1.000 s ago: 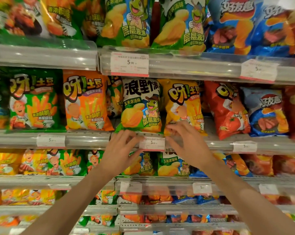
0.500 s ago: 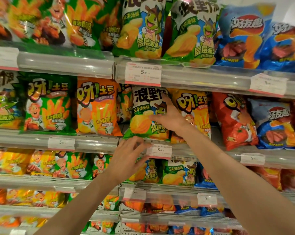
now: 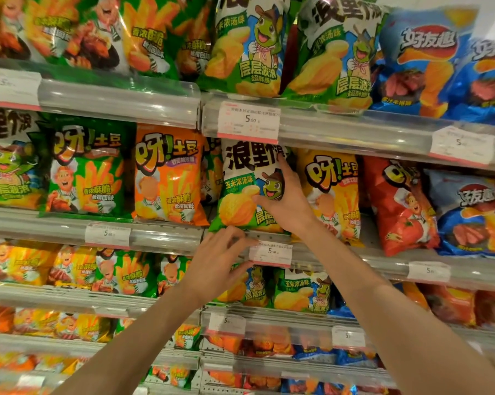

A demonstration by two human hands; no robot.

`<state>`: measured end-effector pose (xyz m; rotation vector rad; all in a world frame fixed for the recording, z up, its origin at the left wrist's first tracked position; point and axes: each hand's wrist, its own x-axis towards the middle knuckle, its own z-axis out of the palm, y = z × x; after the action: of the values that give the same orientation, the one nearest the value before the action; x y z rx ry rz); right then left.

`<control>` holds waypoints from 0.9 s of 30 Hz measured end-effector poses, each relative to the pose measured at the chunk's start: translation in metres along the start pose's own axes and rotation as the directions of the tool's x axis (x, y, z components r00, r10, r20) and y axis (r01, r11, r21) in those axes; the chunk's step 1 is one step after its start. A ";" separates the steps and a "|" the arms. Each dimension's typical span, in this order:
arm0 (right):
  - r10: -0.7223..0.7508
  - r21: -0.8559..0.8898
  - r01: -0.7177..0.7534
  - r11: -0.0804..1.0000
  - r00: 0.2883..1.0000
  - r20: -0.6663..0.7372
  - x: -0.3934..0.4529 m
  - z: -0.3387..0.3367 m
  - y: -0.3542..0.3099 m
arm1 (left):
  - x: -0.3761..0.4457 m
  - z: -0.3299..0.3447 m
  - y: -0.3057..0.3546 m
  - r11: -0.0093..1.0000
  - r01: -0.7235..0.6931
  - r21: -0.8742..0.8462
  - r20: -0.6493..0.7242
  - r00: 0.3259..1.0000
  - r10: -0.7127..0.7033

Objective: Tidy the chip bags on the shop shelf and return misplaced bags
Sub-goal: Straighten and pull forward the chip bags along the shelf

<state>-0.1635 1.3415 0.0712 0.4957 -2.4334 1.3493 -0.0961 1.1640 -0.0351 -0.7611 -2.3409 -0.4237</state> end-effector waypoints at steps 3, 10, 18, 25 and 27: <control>-0.013 0.001 0.013 1.000 1.000 0.024 0.001 0.001 0.000 | 0.000 -0.001 0.001 1.000 0.012 0.003 0.007 1.000 -0.013; -0.101 -0.057 0.101 0.993 0.995 0.008 -0.020 -0.022 -0.004 | 0.000 0.002 0.007 0.999 0.005 0.041 -0.020 1.000 -0.004; -0.032 -0.283 -0.046 0.958 0.964 -0.264 -0.034 -0.123 0.038 | 0.014 0.009 0.017 0.999 -0.026 0.031 -0.035 0.999 0.027; 0.284 0.079 -0.283 0.956 0.959 0.003 -0.032 -0.128 0.067 | 0.016 0.011 0.010 0.998 -0.055 -0.015 -0.053 0.997 0.054; 0.280 0.126 -0.275 0.953 0.960 -0.018 -0.030 -0.126 0.068 | 0.015 0.011 0.009 0.998 -0.055 -0.014 -0.053 0.997 0.054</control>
<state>-0.1538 1.4873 0.0718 0.1569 -2.4710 1.6119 -0.1053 1.1821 -0.0322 -0.8096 -2.2650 -0.4338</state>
